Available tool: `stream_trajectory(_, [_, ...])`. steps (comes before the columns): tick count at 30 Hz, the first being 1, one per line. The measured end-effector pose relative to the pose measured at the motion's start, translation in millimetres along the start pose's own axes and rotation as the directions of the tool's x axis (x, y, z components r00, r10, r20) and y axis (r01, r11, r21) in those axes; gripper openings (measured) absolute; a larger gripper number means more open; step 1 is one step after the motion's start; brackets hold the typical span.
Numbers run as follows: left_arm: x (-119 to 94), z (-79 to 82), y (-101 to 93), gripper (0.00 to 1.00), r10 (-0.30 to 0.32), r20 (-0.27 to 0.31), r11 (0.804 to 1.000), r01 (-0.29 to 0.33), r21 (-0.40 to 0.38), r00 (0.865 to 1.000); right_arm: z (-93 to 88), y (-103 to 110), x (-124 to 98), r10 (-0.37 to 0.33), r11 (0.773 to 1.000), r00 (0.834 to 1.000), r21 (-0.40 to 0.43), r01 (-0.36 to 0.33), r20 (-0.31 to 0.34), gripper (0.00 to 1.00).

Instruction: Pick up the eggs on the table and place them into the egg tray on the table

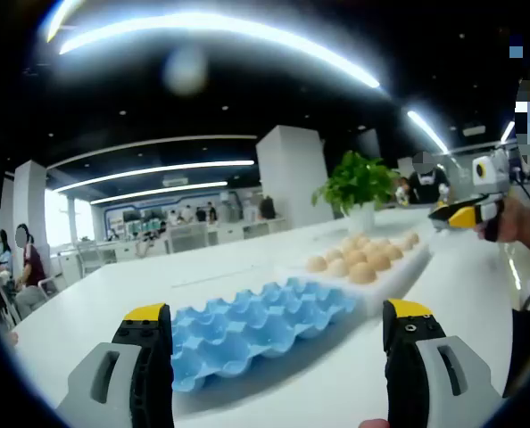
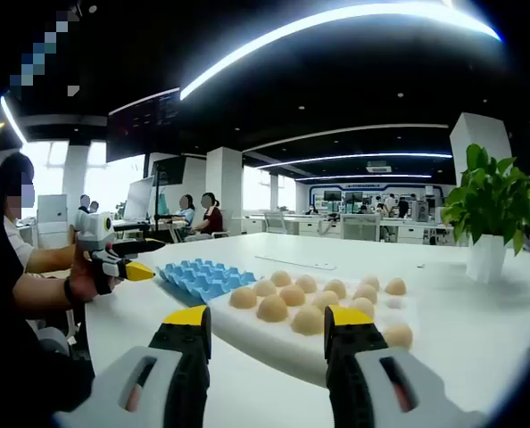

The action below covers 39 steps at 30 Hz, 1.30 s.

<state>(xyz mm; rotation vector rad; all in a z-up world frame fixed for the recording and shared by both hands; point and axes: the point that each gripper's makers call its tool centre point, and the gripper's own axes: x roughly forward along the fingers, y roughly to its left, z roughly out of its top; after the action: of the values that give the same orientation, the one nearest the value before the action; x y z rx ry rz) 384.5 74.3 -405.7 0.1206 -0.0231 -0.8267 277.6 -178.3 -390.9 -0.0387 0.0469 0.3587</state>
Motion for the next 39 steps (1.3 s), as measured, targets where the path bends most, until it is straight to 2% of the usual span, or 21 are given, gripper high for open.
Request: stream_trajectory(39, [-0.5, 1.7, -1.8, 1.0, -0.002, 0.001, 1.0, 0.002, 0.003, 1.0, -0.3, -0.6, 2.2, 0.0, 1.0, 1.0, 0.006, 0.0, -0.01, 0.53])
